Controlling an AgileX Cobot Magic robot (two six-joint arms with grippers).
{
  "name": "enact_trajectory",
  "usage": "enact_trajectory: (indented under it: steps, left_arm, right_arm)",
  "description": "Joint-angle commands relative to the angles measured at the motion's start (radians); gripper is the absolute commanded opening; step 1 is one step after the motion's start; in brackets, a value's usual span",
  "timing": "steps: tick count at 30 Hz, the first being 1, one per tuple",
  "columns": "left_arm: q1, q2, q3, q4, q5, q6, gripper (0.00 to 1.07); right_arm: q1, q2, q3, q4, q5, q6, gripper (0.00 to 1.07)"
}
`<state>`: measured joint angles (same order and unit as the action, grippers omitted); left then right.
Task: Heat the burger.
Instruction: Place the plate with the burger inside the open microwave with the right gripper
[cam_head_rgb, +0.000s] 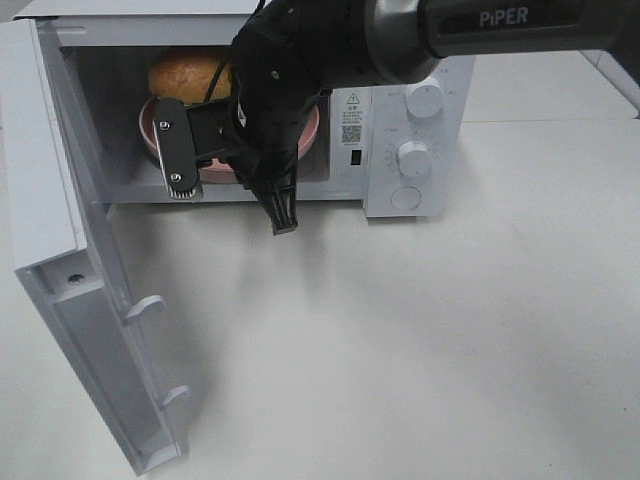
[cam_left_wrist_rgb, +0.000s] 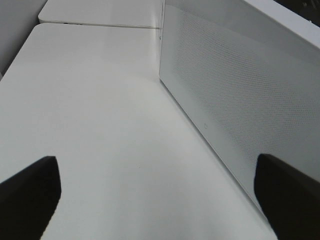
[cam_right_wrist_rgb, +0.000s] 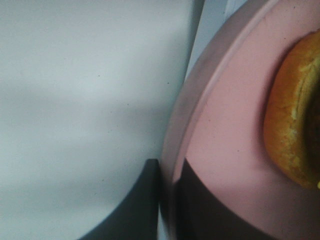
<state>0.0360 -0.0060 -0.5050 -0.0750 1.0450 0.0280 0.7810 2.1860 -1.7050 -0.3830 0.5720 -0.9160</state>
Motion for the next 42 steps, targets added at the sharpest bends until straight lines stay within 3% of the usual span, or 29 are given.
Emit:
enact_trajectory:
  steps: [1,32,35,42]
  left_arm:
    - [-0.006,-0.02,0.002,-0.003,-0.009,-0.008,0.98]
    - [-0.006,-0.02,0.002,-0.003,-0.009,-0.007,0.98]
    - [-0.006,-0.02,0.002,-0.003,-0.009,-0.007,0.98]
    - [-0.006,-0.02,0.002,-0.003,-0.009,-0.007,0.98]
  right_arm:
    - [-0.004,0.007,-0.043,-0.039,-0.038,0.008,0.0]
    - [-0.039,0.157,-0.265,-0.051,-0.02,0.029,0.02]
    - [-0.04,0.167,-0.274,-0.052,-0.022,0.029,0.06]
    - [-0.04,0.18,-0.285,-0.027,-0.06,0.03,0.26]
